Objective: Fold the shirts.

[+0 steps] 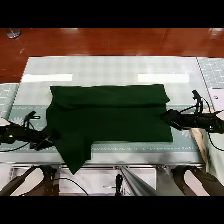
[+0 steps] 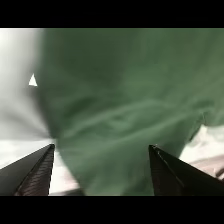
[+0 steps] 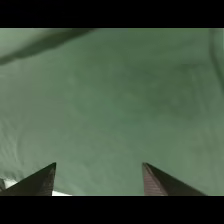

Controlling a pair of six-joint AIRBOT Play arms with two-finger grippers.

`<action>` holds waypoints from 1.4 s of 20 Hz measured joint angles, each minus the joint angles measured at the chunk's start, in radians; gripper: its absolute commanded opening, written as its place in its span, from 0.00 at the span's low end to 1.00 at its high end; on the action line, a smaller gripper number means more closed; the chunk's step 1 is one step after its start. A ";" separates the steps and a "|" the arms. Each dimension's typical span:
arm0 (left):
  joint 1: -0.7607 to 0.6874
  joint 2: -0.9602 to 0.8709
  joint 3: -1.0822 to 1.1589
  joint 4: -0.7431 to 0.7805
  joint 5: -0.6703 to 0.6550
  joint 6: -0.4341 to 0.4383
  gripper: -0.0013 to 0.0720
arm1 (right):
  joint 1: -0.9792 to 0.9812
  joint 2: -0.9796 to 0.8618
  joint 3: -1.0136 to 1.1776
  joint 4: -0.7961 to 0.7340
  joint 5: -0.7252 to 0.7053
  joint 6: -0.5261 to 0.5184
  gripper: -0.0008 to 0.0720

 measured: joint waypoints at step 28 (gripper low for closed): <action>-0.229 0.004 -0.032 -0.119 0.071 -0.011 0.07 | -0.110 -0.202 -0.045 -0.156 0.040 0.049 0.04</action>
